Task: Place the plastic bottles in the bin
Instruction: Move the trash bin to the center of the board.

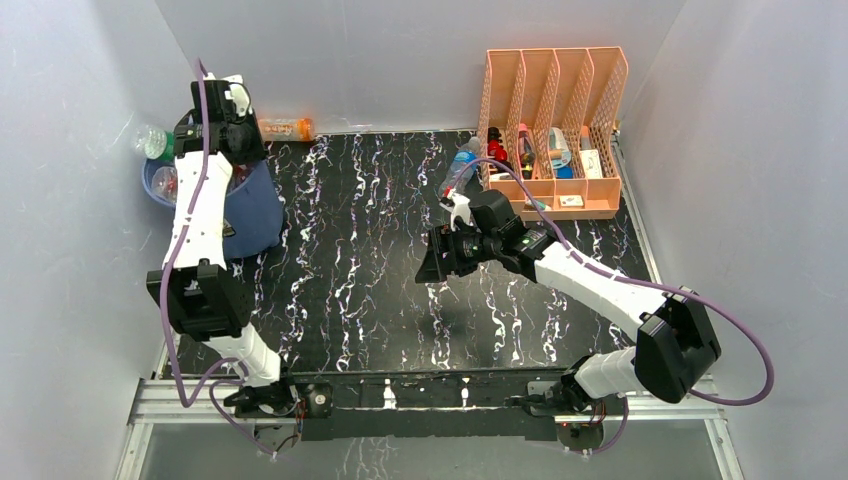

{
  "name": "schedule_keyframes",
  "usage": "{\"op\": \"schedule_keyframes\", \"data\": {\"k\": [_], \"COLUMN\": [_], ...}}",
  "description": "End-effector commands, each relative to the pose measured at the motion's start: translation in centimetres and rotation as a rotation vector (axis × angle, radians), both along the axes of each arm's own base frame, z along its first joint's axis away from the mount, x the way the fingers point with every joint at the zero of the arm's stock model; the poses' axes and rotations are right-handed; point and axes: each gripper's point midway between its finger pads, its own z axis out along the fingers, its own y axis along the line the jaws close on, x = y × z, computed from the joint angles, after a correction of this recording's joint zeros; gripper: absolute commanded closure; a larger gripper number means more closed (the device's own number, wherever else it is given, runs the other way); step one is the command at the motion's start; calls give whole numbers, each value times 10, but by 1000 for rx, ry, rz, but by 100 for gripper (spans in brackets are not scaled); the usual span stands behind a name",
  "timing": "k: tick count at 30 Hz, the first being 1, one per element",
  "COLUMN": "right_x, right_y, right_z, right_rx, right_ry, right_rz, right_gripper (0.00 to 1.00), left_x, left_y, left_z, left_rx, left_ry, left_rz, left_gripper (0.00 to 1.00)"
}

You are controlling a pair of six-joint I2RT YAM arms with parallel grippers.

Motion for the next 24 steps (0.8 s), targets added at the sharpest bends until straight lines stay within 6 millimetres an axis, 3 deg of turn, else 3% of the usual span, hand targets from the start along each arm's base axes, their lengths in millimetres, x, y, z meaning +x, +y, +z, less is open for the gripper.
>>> {"op": "schedule_keyframes", "data": {"k": [1,15,24], "right_x": [4,10,12], "right_y": [0,-3,-7], "right_z": [15,23,28], "right_rx": [37,24,18], "right_ry": [-50,-64,-73], "right_rz": [-6,-17,-28], "right_gripper": [20,21,21], "left_x": [-2,12,16], "left_y": [-17,-68,-136], "left_z": [0,24,30], "left_rx": [-72,-173,-237], "left_ry": [19,-45,-52], "left_rz": [-47,-207,-371], "left_gripper": [100,100,100]}}
